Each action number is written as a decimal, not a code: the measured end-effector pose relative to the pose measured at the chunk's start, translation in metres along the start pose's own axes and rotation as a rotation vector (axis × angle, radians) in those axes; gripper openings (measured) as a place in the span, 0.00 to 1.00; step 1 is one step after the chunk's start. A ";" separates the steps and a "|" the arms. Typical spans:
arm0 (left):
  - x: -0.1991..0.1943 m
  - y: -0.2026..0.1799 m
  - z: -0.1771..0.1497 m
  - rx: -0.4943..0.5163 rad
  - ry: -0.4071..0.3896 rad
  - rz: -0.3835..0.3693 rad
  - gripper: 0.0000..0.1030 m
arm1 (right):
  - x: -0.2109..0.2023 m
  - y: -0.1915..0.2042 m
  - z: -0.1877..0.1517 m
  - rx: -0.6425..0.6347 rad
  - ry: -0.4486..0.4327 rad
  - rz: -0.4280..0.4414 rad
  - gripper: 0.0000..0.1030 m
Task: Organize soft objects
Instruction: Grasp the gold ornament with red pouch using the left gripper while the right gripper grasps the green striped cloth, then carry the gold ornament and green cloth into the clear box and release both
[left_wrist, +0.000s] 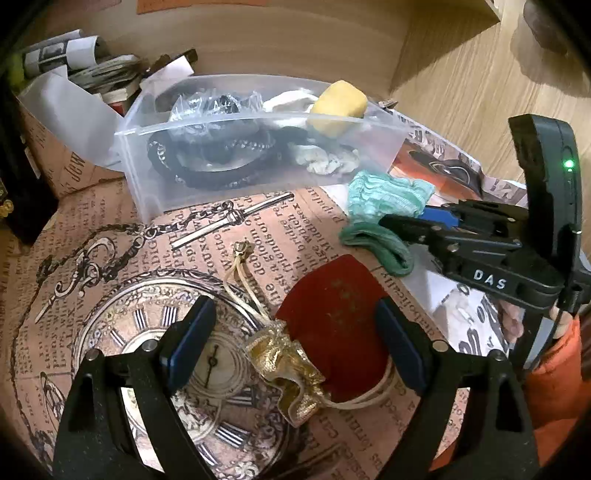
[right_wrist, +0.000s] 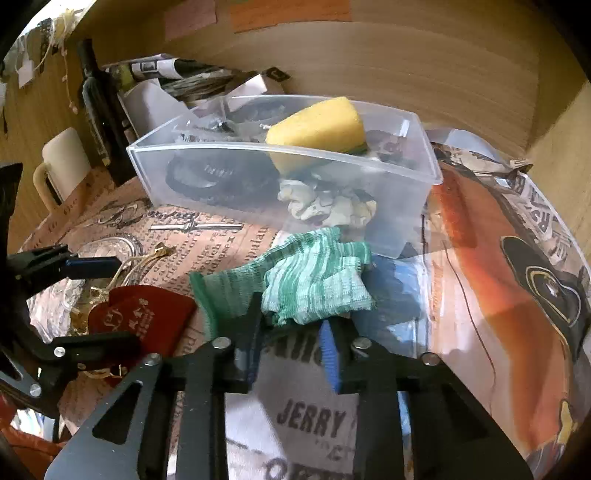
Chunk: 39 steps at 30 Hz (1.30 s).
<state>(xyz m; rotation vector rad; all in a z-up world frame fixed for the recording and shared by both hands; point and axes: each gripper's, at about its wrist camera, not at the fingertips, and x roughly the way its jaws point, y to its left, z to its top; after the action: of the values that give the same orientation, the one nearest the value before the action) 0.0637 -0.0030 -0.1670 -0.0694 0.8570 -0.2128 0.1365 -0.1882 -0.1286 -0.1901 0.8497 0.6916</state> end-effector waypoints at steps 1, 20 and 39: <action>0.000 -0.001 -0.001 0.001 -0.009 0.008 0.77 | -0.002 -0.001 0.000 0.006 -0.008 -0.001 0.18; -0.016 -0.001 0.008 0.013 -0.085 0.021 0.24 | -0.053 0.005 0.004 0.030 -0.153 0.002 0.16; -0.074 0.008 0.077 0.005 -0.348 0.079 0.25 | -0.091 0.012 0.048 -0.008 -0.352 -0.010 0.16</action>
<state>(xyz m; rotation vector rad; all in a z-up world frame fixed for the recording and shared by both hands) 0.0757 0.0187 -0.0627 -0.0650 0.5116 -0.1239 0.1175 -0.2028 -0.0278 -0.0762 0.5088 0.6946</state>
